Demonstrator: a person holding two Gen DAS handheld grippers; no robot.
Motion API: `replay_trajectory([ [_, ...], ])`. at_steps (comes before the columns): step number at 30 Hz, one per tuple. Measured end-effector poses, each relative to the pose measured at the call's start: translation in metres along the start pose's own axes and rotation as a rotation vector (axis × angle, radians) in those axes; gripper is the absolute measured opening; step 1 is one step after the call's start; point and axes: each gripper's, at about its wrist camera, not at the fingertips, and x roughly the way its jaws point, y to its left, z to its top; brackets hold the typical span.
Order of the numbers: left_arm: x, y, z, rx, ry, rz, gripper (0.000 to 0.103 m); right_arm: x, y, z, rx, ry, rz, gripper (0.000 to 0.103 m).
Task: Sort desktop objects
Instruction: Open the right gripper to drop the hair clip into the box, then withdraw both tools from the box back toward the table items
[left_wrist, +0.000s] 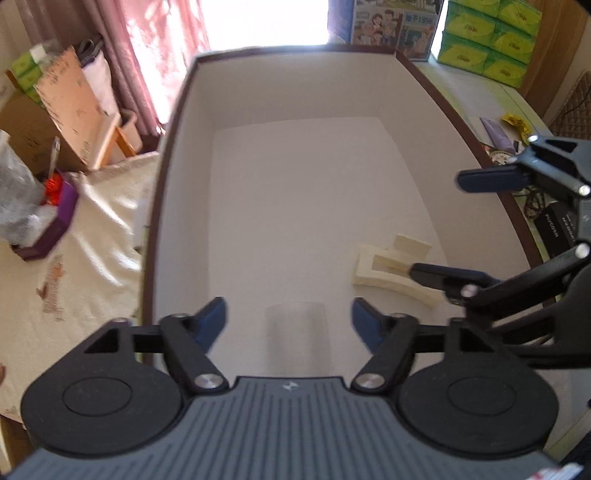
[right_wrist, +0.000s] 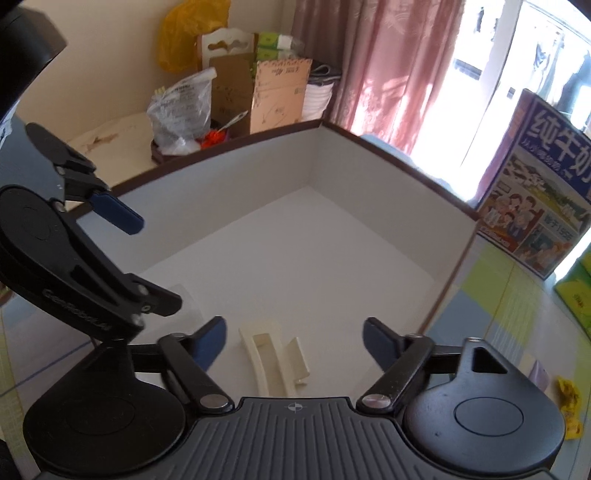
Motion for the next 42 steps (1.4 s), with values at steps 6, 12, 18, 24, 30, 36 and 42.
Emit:
replay_trajectory([
  [6,-0.019,0.002,-0.002,-0.01,-0.032,0.011,0.087,-0.018,-0.001,0.001,0.073,-0.041,-0.002,0.101],
  [12,-0.031,0.002,-0.002,-0.032,-0.057,0.045,0.093,-0.035,0.002,-0.001,0.132,-0.049,0.006,0.101],
  [18,-0.045,-0.004,-0.004,-0.039,-0.085,0.056,0.096,-0.052,0.005,-0.002,0.134,-0.072,0.008,0.101],
  [24,-0.056,-0.011,-0.008,-0.041,-0.104,0.065,0.097,-0.067,0.006,-0.01,0.141,-0.083,0.012,0.101],
  [30,-0.066,-0.018,-0.013,-0.055,-0.117,0.078,0.097,-0.084,0.002,-0.023,0.154,-0.092,0.025,0.101],
  [36,-0.08,-0.028,-0.025,-0.084,-0.127,0.087,0.097,-0.102,0.002,-0.039,0.162,-0.098,0.048,0.101],
  [42,-0.094,-0.038,-0.04,-0.128,-0.129,0.102,0.097,-0.117,-0.002,-0.053,0.164,-0.096,0.071,0.101],
])
